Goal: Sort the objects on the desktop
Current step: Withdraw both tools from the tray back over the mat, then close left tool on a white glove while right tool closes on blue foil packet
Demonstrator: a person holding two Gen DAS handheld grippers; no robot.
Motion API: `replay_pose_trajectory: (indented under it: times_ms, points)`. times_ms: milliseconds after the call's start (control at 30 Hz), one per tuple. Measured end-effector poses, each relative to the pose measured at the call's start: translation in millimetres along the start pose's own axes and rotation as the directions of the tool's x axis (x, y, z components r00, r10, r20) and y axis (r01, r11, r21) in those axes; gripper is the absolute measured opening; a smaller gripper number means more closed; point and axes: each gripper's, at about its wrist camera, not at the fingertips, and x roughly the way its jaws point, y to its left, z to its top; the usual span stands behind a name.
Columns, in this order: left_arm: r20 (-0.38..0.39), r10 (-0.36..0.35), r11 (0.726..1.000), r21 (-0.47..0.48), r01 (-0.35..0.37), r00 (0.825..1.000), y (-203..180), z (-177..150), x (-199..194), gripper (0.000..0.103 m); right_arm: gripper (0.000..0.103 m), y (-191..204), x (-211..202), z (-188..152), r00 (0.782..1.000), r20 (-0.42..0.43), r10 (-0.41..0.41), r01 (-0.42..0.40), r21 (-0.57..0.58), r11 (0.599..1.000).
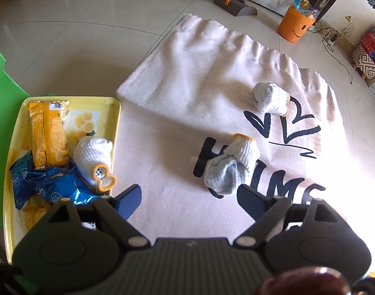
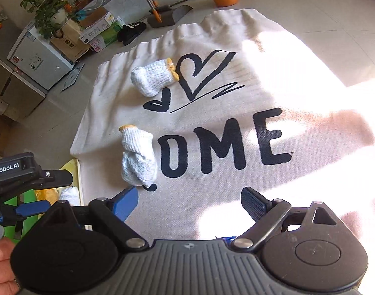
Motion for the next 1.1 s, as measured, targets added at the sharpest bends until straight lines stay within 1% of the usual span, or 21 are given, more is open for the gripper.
replay_pose_trajectory:
  times_ms: [100, 233, 367, 433, 500, 533, 567, 667, 767, 900, 1033, 1100]
  points:
    - [-0.009, -0.01, 1.0, 0.018, 0.01, 1.0, -17, -3, 4, 0.088, 0.091, -17, -9, 5, 1.0, 0.007, -0.011, 0.01, 0.063, 0.998]
    - [-0.011, -0.026, 0.999, 0.039, 0.026, 1.0, -37, -6, 10, 0.088, 0.091, -33, -24, 13, 0.998, 0.037, -0.05, 0.045, 0.114, 0.992]
    - [-0.009, -0.035, 0.998, 0.052, 0.035, 0.999, -58, -6, 19, 0.088, 0.091, -49, -41, 19, 0.995, 0.076, -0.059, 0.047, 0.16, 0.986]
    - [-0.008, -0.038, 0.996, 0.076, 0.038, 0.999, -69, -3, 27, 0.088, 0.091, -57, -49, 21, 0.993, 0.093, -0.068, 0.05, 0.185, 0.981]
    - [0.024, -0.008, 0.996, 0.087, 0.006, 1.0, -74, 0, 34, 0.089, 0.091, -65, -56, 23, 0.991, 0.111, -0.071, 0.046, 0.215, 0.976]
    - [0.039, 0.013, 0.996, 0.085, -0.017, 0.999, -75, 1, 38, 0.095, 0.091, -70, -59, 24, 0.991, 0.118, -0.07, 0.041, 0.23, 0.972]
    - [0.054, 0.037, 0.996, 0.085, -0.042, 0.998, -75, 3, 43, 0.096, 0.091, -73, -61, 24, 0.99, 0.121, -0.065, 0.034, 0.238, 0.971]
    - [0.064, 0.089, 0.991, 0.096, -0.095, 0.994, -75, 8, 59, 0.096, 0.091, -80, -60, 26, 0.993, 0.108, -0.042, 0.013, 0.255, 0.967]
    - [0.067, 0.094, 0.992, 0.082, -0.099, 0.993, -74, 12, 72, 0.096, 0.092, -85, -57, 28, 0.995, 0.099, -0.022, -0.005, 0.267, 0.964]
    - [0.035, 0.088, 0.992, 0.087, -0.091, 0.995, -81, 11, 95, 0.096, 0.091, -88, -53, 29, 0.997, 0.081, -0.006, -0.015, 0.261, 0.965]
    - [0.033, 0.142, 0.982, 0.122, -0.145, 0.989, -93, 7, 115, 0.096, 0.091, -92, -48, 28, 0.998, 0.057, -0.001, -0.014, 0.263, 0.965]
    - [0.05, 0.183, 0.971, 0.148, -0.188, 0.982, -99, 3, 122, 0.093, 0.091, -95, -46, 27, 0.999, 0.046, -0.002, -0.011, 0.272, 0.962]
